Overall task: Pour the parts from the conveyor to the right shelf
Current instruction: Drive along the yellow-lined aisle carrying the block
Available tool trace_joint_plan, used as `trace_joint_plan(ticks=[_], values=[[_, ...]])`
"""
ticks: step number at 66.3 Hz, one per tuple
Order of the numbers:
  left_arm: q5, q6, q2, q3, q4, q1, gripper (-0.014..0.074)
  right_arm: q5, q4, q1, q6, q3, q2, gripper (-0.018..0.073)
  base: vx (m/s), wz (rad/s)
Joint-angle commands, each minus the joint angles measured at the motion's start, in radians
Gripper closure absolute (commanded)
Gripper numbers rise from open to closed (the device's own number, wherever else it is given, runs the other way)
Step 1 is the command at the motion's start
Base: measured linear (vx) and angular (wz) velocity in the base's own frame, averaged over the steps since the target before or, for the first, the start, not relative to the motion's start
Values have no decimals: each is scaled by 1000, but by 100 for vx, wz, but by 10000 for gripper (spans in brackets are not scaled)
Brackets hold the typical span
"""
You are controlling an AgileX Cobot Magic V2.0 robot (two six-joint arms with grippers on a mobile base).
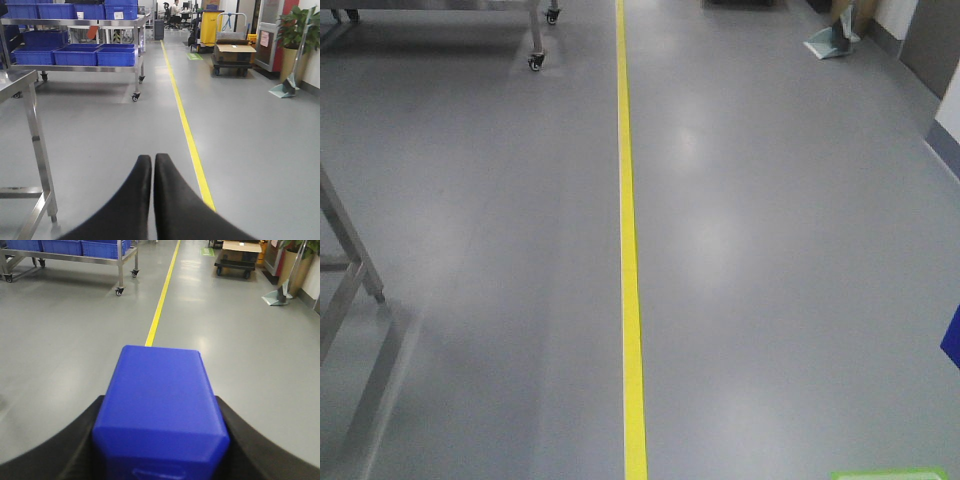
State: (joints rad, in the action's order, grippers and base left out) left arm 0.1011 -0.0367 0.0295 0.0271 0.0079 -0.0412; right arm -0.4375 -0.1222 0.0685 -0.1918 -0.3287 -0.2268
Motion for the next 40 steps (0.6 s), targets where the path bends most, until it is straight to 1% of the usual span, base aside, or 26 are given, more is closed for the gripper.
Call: trace_joint_plan(ticks=[1,40], values=[[-79,-8,17,-20,-8,5,602,77,-1,-2,-8,-29,-9,564,77,11],[-79,-8,17,-20,-8,5,602,77,-1,-2,-8,-29,-9,564,79,8]])
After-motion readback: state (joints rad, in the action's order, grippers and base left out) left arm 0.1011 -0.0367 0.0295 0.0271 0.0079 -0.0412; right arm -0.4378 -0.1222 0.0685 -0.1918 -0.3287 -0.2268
